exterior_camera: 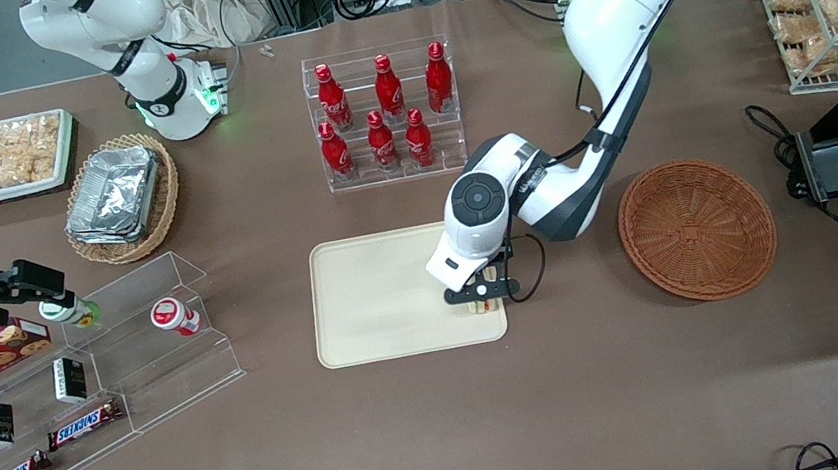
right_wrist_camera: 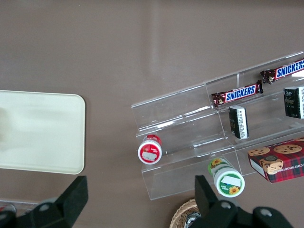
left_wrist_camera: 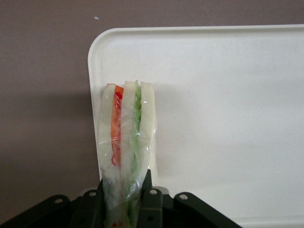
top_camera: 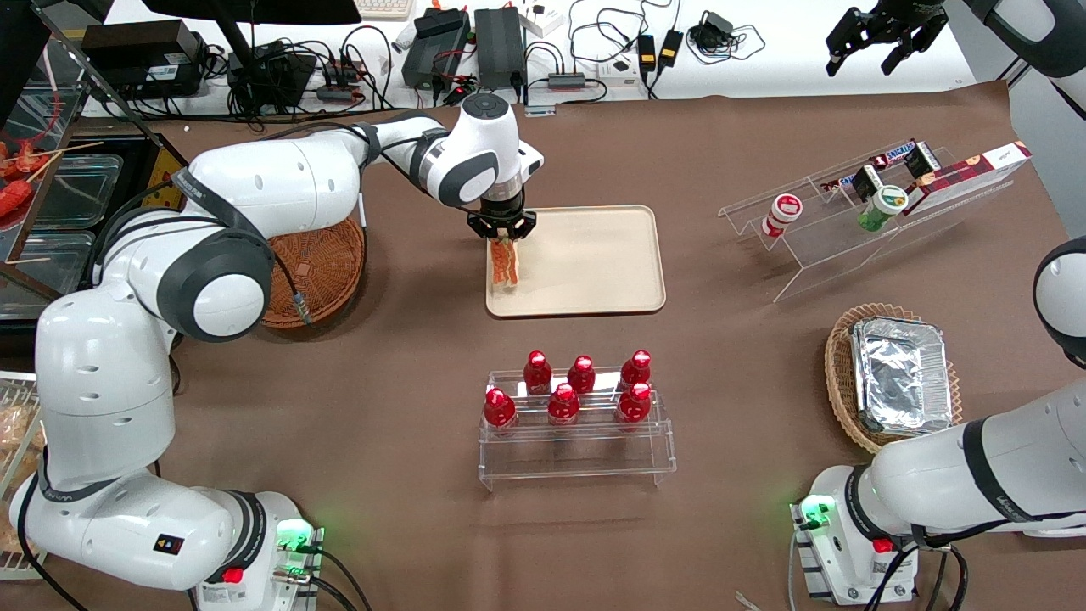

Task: Place sandwich from basket to tray

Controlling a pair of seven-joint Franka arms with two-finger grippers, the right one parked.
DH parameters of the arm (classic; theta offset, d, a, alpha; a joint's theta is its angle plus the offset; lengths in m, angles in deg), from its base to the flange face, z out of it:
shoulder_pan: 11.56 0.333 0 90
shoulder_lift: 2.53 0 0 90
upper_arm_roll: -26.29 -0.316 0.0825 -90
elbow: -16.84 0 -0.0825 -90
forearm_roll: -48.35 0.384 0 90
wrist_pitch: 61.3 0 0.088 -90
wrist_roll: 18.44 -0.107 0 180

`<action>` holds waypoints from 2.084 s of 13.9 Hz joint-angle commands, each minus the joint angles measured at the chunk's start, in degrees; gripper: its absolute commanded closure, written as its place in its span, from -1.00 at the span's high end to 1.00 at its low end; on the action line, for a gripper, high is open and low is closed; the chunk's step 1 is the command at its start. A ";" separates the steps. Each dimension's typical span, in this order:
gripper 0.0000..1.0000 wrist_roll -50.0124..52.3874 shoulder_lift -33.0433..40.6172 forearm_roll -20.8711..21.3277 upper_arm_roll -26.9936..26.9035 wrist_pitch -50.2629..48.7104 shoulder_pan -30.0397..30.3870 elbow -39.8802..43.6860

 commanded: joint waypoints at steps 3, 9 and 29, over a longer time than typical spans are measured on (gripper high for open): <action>0.94 1.34 -1.65 1.56 -0.24 -0.26 -0.90 2.07; 0.99 1.61 0.44 1.30 -0.24 -2.44 -0.20 1.89; 1.00 -11.40 31.91 -3.53 -0.50 -36.11 18.96 2.16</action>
